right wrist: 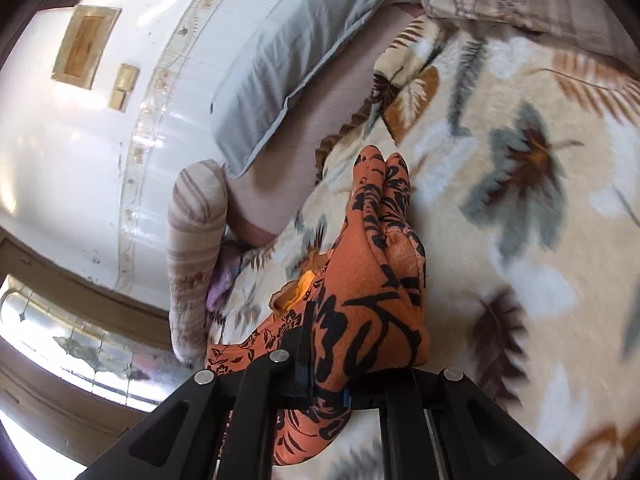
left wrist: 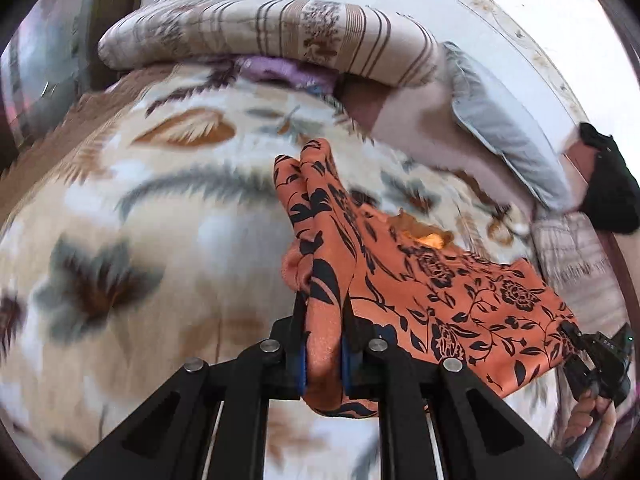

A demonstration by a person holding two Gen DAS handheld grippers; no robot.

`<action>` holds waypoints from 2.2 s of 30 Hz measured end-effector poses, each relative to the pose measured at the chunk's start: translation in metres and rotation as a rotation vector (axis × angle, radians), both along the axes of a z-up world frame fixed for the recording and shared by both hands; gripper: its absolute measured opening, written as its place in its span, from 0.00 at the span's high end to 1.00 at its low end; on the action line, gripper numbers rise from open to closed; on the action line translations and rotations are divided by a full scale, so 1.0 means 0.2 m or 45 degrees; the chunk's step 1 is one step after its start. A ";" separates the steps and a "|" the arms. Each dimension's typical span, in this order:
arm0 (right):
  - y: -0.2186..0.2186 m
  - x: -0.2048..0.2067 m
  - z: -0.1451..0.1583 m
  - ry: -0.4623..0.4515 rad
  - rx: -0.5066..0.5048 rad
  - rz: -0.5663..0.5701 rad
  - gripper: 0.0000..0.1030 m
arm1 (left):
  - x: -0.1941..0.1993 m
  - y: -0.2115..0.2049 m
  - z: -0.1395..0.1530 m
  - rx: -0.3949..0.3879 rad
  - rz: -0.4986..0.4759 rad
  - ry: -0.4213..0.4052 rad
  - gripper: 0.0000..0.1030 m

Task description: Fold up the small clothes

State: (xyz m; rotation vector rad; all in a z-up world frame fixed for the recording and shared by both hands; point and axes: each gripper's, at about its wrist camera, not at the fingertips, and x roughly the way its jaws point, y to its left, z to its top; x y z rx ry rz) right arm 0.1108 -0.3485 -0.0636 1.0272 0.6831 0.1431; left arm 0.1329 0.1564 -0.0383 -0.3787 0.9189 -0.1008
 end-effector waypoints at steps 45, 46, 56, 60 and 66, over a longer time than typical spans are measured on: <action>-0.05 0.40 -0.21 0.236 -0.904 0.319 0.93 | 0.36 0.02 -0.44 0.296 -0.095 0.180 0.90; -0.05 0.41 -0.26 0.263 -0.888 0.330 0.92 | 0.37 0.02 -0.46 0.299 -0.081 0.177 0.89; -0.11 0.11 -0.07 0.180 -0.768 0.114 0.61 | 0.15 0.08 -0.17 0.312 0.006 0.007 0.64; 0.05 -0.09 0.02 0.058 -0.545 0.242 0.26 | -0.04 -0.01 -0.09 0.317 -0.043 -0.061 0.42; 0.12 -0.19 -0.24 0.119 -0.247 0.396 0.27 | -0.26 -0.11 -0.16 0.222 -0.131 -0.020 0.40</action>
